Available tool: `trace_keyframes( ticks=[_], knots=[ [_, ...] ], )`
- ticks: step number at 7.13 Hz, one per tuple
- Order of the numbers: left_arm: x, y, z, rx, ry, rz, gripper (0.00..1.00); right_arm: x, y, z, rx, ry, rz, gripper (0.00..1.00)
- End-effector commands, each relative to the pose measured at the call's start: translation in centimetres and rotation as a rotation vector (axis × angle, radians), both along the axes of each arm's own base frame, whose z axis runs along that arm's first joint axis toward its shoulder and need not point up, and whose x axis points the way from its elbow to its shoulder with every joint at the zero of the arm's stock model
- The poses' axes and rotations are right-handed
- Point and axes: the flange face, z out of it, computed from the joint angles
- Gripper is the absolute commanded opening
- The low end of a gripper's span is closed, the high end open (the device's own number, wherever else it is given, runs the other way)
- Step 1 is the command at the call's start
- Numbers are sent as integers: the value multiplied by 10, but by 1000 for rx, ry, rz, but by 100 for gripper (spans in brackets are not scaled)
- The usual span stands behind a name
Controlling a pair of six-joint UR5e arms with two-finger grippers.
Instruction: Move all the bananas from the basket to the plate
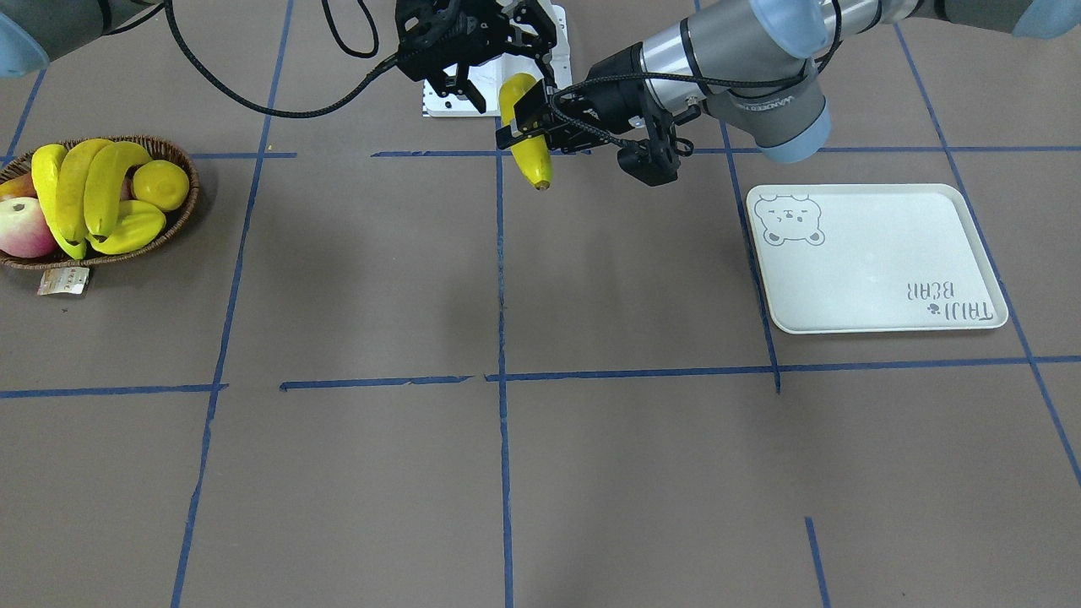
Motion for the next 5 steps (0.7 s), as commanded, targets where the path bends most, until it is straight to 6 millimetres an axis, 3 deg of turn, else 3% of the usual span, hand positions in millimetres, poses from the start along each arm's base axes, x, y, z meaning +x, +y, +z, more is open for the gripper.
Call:
trace_keyframes(
  ticks=[1,3,4,5],
  knots=[
    [-4,-16,23,-58,-79,-21,0,29,-1,1,10,-18,26,100],
    [-56,-63,77,-90,-239,-99,0,70,-8,20,10,-15,73,100],
    [-84,-76,106,-38,-300,-138,0,80,-15,29,0,-2,95,100],
    [-116,-77,167,-10,-399,-162,0,90,-15,40,-4,10,112,100]
  ],
)
